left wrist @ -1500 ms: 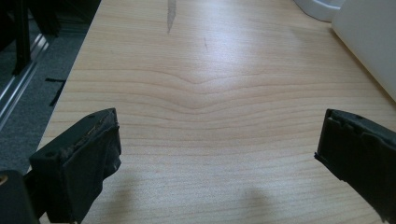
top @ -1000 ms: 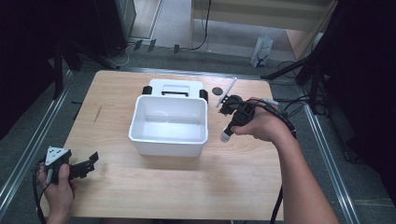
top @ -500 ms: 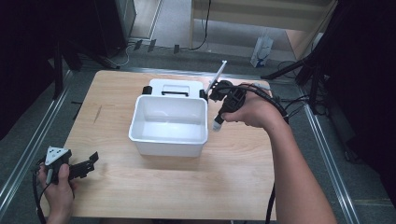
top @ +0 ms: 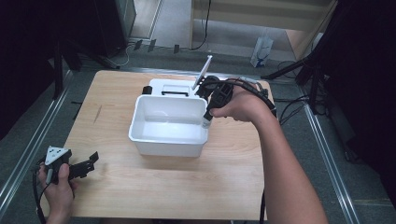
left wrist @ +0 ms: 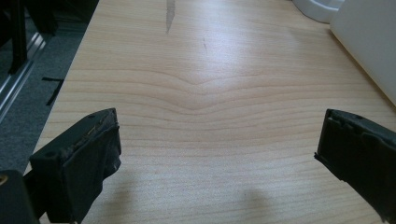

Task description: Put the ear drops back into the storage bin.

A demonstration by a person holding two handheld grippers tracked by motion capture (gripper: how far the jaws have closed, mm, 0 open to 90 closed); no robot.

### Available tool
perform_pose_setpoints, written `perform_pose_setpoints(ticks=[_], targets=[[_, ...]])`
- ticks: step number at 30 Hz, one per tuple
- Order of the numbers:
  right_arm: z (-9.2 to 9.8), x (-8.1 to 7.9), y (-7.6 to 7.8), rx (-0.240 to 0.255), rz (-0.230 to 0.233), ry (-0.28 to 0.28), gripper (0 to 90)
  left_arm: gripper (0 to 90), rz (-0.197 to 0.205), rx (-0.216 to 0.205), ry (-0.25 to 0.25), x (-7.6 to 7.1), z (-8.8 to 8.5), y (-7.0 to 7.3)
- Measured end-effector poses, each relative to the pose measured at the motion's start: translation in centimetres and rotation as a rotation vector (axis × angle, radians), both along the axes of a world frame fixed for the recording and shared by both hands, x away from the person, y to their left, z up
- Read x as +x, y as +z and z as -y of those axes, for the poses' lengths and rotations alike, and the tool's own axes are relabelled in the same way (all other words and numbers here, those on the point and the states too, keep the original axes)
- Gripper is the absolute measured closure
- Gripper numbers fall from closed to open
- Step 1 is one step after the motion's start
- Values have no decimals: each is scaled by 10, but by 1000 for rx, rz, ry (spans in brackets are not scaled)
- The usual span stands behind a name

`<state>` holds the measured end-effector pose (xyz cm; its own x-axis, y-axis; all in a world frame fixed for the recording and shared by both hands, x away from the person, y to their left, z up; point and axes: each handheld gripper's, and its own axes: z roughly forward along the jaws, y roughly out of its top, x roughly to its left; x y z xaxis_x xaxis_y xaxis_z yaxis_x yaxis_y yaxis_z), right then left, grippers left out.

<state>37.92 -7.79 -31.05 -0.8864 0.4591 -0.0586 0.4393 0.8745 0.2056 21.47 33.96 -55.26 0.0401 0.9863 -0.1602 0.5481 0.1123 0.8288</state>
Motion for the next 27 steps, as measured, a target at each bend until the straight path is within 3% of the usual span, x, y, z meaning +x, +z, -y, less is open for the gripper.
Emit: perform_pose_setpoints(ticks=[12,19,27], targets=[[-17,6,-14,-12,4,46,720,4,1,0,2,0,0,0],[-16,14,-34,-4,48,85,720,4,2,-2,1,0,0,0],[-20,16,-55,-24,54,136,720,4,0,-2,4,0,0,0]])
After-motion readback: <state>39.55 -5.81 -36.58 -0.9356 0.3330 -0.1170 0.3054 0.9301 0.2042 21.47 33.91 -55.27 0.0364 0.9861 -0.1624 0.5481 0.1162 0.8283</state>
